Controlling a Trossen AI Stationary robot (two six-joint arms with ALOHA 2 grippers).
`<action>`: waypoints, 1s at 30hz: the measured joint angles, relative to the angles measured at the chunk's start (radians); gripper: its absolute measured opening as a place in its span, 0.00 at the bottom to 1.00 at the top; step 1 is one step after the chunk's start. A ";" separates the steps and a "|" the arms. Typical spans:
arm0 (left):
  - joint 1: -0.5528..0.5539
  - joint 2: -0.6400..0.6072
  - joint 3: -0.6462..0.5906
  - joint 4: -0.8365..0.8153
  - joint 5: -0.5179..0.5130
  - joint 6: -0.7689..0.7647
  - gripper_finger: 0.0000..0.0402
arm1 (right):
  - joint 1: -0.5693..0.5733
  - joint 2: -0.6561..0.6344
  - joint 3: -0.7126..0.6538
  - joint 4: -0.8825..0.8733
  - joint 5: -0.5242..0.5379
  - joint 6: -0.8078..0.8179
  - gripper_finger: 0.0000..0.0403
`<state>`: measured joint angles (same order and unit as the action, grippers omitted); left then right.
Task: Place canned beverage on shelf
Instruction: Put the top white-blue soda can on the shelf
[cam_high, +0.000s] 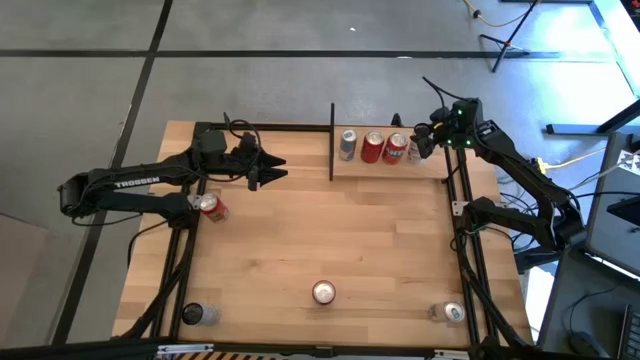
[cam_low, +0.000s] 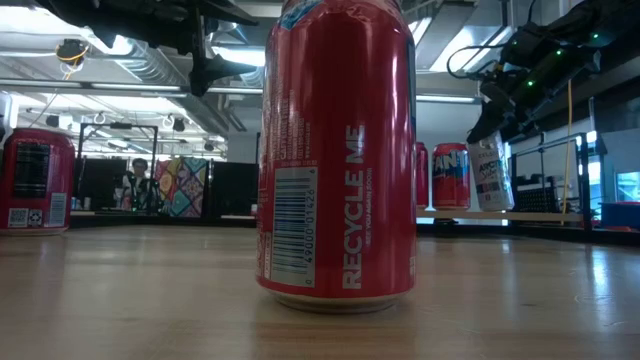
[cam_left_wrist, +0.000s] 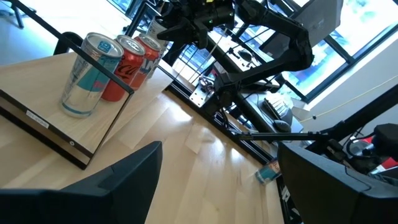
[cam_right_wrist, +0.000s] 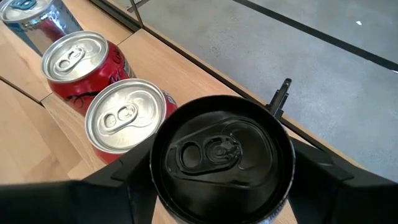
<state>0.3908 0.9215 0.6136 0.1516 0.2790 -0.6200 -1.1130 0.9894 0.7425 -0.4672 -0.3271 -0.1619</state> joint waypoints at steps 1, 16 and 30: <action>0.000 0.000 0.000 0.000 0.001 -0.005 0.78 | 0.000 0.000 0.000 0.000 0.000 0.000 0.66; 0.000 0.000 0.000 0.000 0.001 -0.009 0.78 | 0.000 -0.003 0.000 -0.006 0.005 0.001 0.66; 0.000 0.000 0.000 0.000 0.003 -0.026 0.78 | 0.001 -0.004 -0.001 -0.006 0.018 0.096 0.66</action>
<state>0.3908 0.9216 0.6136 0.1513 0.2825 -0.6464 -1.1122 0.9852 0.7414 -0.4728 -0.3094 -0.0657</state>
